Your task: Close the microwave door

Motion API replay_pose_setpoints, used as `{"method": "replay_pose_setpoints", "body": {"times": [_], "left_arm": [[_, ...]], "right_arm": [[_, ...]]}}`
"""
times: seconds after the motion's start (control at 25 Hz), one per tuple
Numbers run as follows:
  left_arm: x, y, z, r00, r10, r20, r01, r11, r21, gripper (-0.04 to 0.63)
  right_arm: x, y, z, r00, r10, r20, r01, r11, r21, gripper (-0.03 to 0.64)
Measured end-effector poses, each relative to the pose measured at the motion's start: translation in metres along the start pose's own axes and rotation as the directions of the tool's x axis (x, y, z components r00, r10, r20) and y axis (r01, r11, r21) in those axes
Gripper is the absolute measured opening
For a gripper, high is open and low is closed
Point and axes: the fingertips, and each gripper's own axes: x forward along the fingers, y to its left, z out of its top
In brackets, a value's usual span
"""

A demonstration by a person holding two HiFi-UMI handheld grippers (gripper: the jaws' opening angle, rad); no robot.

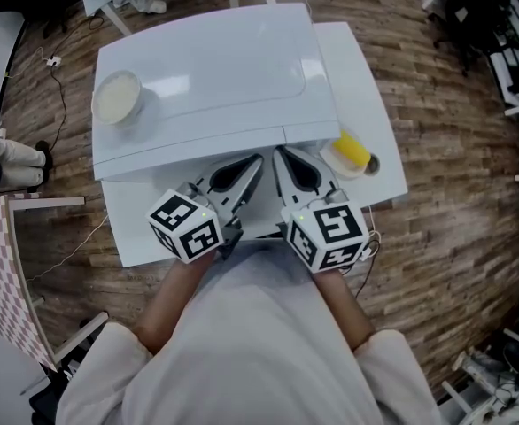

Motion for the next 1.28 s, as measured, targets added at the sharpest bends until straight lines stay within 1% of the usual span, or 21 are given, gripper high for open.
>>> {"method": "replay_pose_setpoints", "body": {"times": [0.16, 0.4, 0.68, 0.84, 1.0, 1.04, 1.28], "left_arm": [[-0.007, 0.000, 0.001, 1.000, 0.023, 0.005, -0.023, 1.000, 0.021, 0.018], [-0.019, -0.002, 0.005, 0.999, 0.044, 0.028, -0.044, 0.999, 0.022, 0.018], [-0.030, -0.010, 0.005, 0.999, 0.035, 0.038, -0.036, 0.999, 0.019, 0.018], [-0.038, -0.015, 0.002, 0.999, 0.030, 0.038, -0.030, 1.000, 0.006, 0.018], [-0.045, -0.024, 0.004, 0.998, 0.017, 0.058, -0.015, 0.999, -0.037, 0.018], [-0.047, -0.025, 0.005, 0.998, 0.018, 0.067, -0.016, 0.999, -0.036, 0.018], [-0.062, -0.031, 0.012, 0.994, 0.054, 0.094, -0.056, 0.998, 0.024, 0.018]], "right_arm": [[-0.002, 0.003, 0.002, 1.000, 0.009, 0.001, -0.009, 1.000, -0.005, 0.023], [-0.005, 0.019, 0.006, 0.999, 0.048, 0.019, -0.047, 0.999, -0.024, 0.023], [-0.013, 0.035, 0.002, 0.998, 0.068, 0.016, -0.068, 0.997, -0.037, 0.023], [-0.022, 0.043, 0.000, 0.998, 0.065, 0.022, -0.064, 0.997, -0.038, 0.023], [-0.033, 0.050, 0.000, 0.998, 0.050, 0.043, -0.049, 0.998, -0.033, 0.023], [-0.036, 0.052, 0.001, 0.998, 0.049, 0.048, -0.047, 0.998, -0.032, 0.023], [-0.050, 0.061, 0.001, 0.997, 0.042, 0.063, -0.039, 0.998, -0.044, 0.023]]}}
